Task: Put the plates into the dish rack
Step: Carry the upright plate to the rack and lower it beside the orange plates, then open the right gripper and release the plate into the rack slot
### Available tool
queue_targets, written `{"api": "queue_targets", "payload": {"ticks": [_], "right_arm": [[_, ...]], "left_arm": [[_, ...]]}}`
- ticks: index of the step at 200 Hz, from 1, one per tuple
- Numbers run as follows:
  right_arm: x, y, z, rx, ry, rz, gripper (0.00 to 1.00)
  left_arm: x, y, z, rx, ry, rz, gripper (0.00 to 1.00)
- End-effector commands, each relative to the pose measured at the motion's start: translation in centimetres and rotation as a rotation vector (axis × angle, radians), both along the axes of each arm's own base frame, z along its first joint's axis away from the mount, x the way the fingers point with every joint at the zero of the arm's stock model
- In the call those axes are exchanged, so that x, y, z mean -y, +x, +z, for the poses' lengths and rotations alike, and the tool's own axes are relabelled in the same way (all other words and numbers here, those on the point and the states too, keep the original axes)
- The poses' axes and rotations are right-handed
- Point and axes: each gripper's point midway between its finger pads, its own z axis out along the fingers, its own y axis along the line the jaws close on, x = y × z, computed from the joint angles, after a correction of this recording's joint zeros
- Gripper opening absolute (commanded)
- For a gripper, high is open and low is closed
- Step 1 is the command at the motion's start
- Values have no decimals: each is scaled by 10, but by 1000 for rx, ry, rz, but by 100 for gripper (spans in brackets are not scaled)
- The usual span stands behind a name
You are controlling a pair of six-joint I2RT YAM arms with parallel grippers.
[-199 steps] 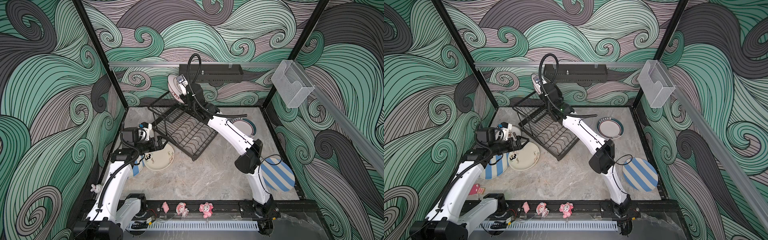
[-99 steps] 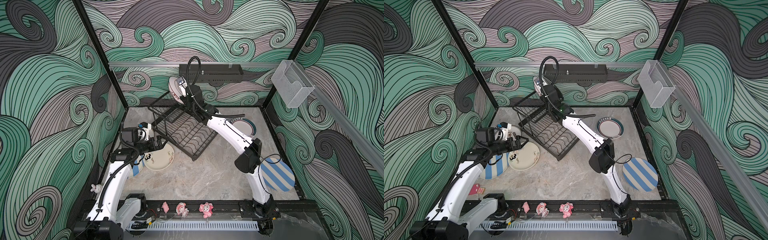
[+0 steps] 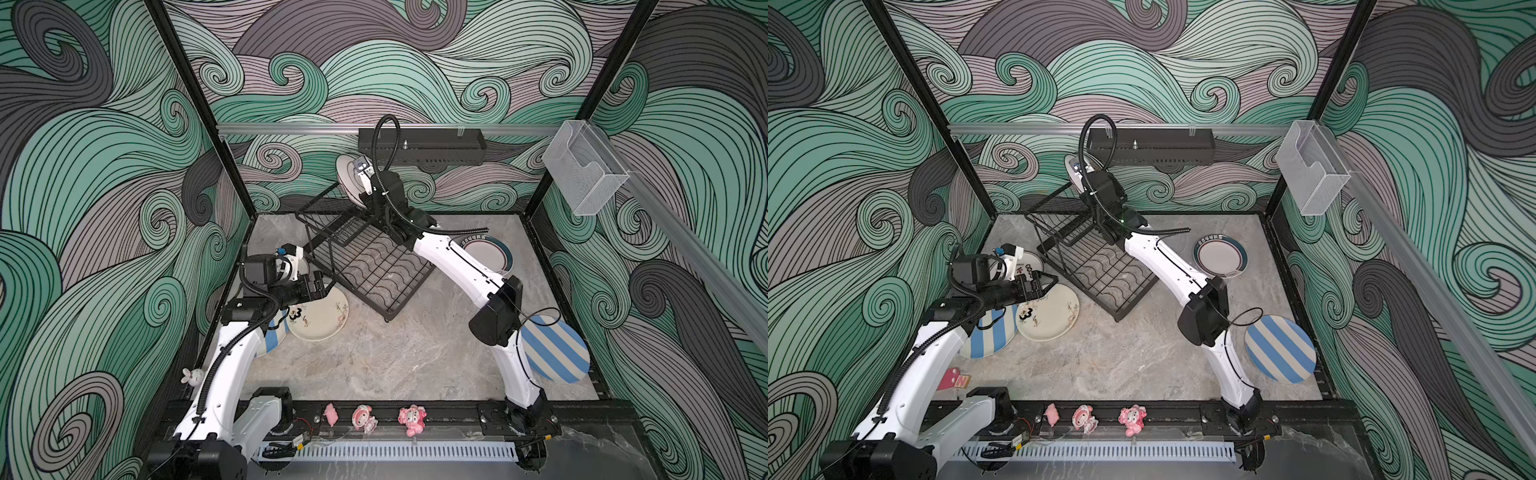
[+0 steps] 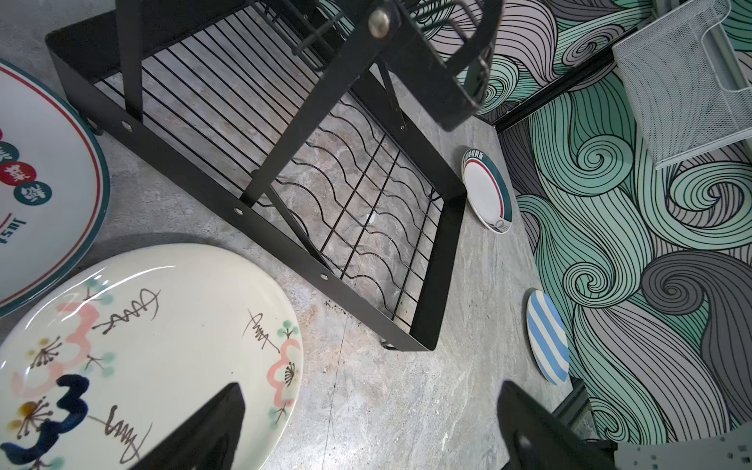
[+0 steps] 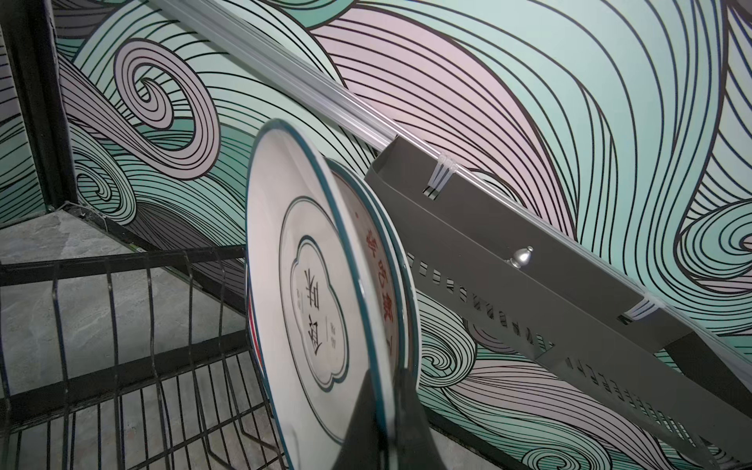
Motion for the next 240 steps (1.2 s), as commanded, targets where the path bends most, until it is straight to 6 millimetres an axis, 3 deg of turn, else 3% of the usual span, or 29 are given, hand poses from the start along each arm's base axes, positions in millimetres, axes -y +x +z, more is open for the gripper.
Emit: {"api": "queue_targets", "payload": {"ticks": [1,78,240], "right_arm": [[5,-7,47,98,118,14,0],[-1,-8,42,98,112,37,0],[-11,14,-7,16,35,34,0]], "left_arm": [[0,1,-1,6,-13,-10,99],[1,1,0,10,-20,-16,98],[1,0,-2,3,-22,-16,99]]}}
